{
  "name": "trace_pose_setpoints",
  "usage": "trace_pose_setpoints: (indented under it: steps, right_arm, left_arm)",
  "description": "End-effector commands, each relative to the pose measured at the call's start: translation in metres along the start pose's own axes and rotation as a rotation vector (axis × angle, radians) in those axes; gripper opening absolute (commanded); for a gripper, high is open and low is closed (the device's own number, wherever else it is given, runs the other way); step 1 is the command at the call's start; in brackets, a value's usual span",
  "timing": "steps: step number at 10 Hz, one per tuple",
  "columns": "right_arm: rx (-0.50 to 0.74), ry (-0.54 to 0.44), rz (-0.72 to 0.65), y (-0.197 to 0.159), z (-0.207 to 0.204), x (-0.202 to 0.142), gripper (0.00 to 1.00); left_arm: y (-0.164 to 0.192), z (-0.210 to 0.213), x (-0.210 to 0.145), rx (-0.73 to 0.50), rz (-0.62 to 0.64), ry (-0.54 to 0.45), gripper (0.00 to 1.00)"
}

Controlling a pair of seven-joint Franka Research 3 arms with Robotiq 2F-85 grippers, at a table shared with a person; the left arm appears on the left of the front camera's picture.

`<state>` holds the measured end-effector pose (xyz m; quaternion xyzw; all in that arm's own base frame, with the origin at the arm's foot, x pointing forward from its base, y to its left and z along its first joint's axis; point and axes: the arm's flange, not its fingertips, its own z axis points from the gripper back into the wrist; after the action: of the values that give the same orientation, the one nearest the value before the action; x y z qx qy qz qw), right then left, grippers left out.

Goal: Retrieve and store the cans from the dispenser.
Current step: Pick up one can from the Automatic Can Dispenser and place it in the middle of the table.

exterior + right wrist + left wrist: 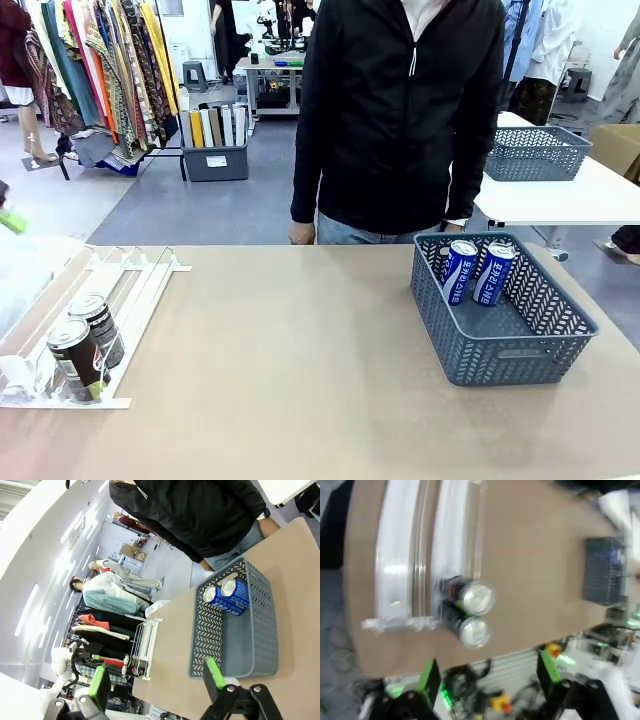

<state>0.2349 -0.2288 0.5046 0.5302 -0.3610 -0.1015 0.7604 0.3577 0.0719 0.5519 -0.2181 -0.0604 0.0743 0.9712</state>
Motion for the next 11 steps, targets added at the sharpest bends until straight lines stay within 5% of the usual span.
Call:
trace_pose_setpoints:
  steps: [1,2,5,9,11]
  right_arm:
    - [0.022,-0.016,0.025,0.001,-0.001,0.003,1.0]
    - [0.022,-0.016,0.025,0.001,-0.001,0.003,1.0]
    - [0.022,-0.016,0.025,0.001,-0.001,0.003,1.0]
    - [0.022,-0.016,0.025,0.001,-0.001,0.003,1.0]
    - [0.022,-0.016,0.025,0.001,-0.001,0.003,1.0]
  left_arm:
    - [-0.025,-0.022,-0.008,0.309,-0.091,0.111,1.0]
    - [-0.042,-0.036,-0.016,0.359,-0.256,0.201,1.0]
    - [-0.061,-0.072,-0.038,0.312,-0.361,0.253,1.0]
    - [-0.083,-0.112,-0.036,0.35,-0.233,0.205,1.0]
    - [-0.081,-0.098,-0.04,0.319,-0.337,0.253,1.0]
